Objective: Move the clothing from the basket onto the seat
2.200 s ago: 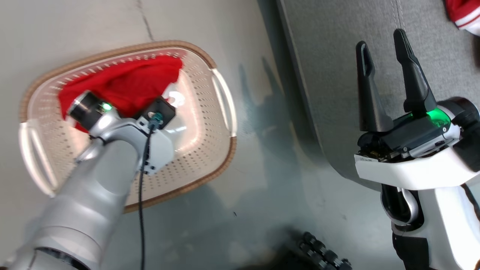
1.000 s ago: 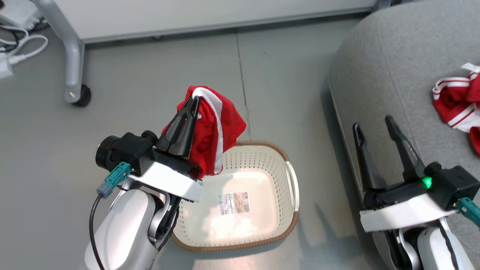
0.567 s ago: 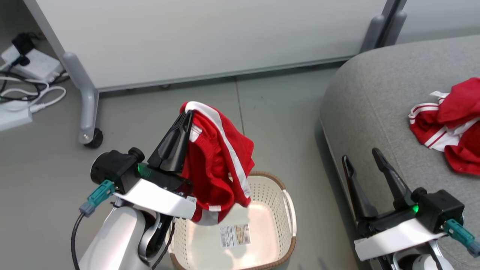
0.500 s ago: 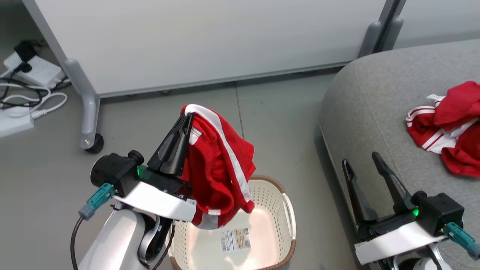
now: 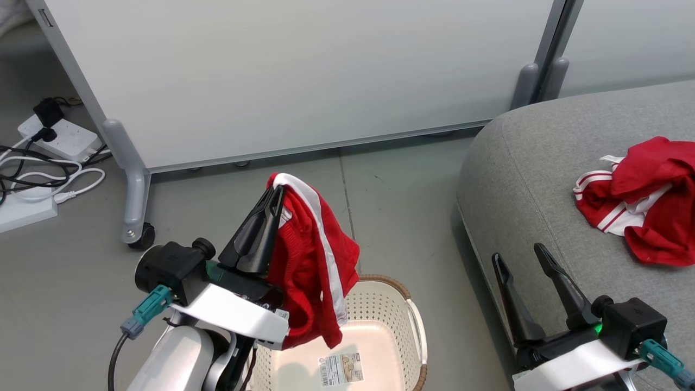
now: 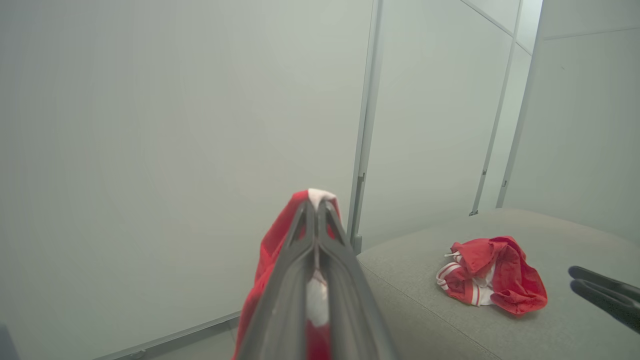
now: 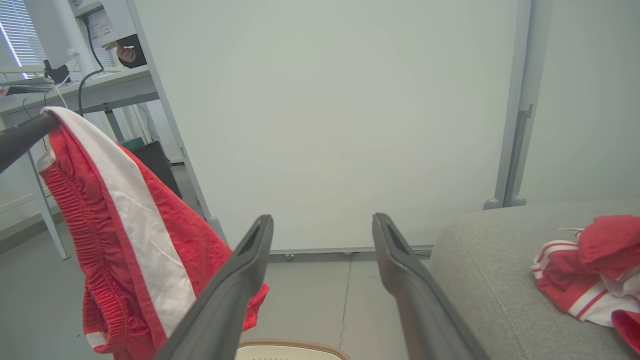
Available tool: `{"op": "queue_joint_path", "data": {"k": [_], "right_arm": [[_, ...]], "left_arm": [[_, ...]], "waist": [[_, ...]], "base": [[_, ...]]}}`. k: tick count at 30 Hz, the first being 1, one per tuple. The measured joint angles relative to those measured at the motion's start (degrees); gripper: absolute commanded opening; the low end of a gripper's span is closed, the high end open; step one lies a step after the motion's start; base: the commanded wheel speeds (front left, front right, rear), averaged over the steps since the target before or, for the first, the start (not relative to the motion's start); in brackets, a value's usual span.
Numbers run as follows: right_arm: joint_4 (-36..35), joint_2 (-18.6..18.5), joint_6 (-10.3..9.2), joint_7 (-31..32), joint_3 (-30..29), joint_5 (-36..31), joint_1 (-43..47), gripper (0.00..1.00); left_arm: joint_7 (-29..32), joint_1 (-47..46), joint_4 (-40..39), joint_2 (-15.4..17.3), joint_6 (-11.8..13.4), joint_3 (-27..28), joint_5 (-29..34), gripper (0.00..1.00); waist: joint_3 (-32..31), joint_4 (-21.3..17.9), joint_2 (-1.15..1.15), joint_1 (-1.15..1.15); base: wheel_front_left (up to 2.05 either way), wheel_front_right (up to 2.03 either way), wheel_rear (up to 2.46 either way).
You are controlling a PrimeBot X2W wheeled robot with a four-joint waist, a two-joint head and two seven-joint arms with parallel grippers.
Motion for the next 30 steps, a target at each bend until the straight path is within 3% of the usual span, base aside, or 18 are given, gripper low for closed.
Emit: {"op": "queue_joint_path", "data": {"k": [25,30], "right_arm": [[0.13,-0.01,0.0,-0.18,-0.35,0.16,0.22,1.0],[0.75,-0.03,0.0,-0.79,2.32,0.11,-2.54,1.0]], "left_arm": [[0.69,0.89,-1.55,0.49,0.98,-1.21,-0.49,0.0],[0.68,0.57,-1.85,0.29,0.73,-1.99,-0.49,0.0]], "waist": [[-0.95,0.77,0.0,0.0],[-0.82,2.0,0.0,0.0]], "base": [[0.0,0.0,0.0],[0.0,0.0,0.0]]}}
